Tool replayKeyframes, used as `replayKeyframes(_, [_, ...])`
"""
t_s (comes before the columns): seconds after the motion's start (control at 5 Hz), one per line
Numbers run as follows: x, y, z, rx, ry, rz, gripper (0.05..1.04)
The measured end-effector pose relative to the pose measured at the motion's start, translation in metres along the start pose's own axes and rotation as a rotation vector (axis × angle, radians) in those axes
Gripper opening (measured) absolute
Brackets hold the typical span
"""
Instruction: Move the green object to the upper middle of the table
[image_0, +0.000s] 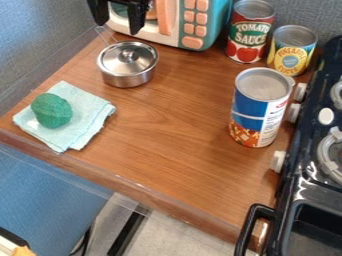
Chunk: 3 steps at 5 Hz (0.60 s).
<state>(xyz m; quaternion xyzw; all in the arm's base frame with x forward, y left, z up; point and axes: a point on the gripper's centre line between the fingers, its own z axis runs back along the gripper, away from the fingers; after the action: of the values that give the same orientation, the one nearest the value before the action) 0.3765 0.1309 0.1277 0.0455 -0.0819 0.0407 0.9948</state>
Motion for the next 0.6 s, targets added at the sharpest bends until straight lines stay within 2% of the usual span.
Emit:
replayKeyframes(0.2, [-0.004,-0.002,-0.012,-0.011,0.034,-0.003,0.999])
replayKeyframes(0.4, [-0.035,0.005,-0.021,-0.03,0.086,-0.001,0.999])
replayKeyframes(0.6, [-0.065,0.023,-0.005,-0.016,0.063,0.008,0.999])
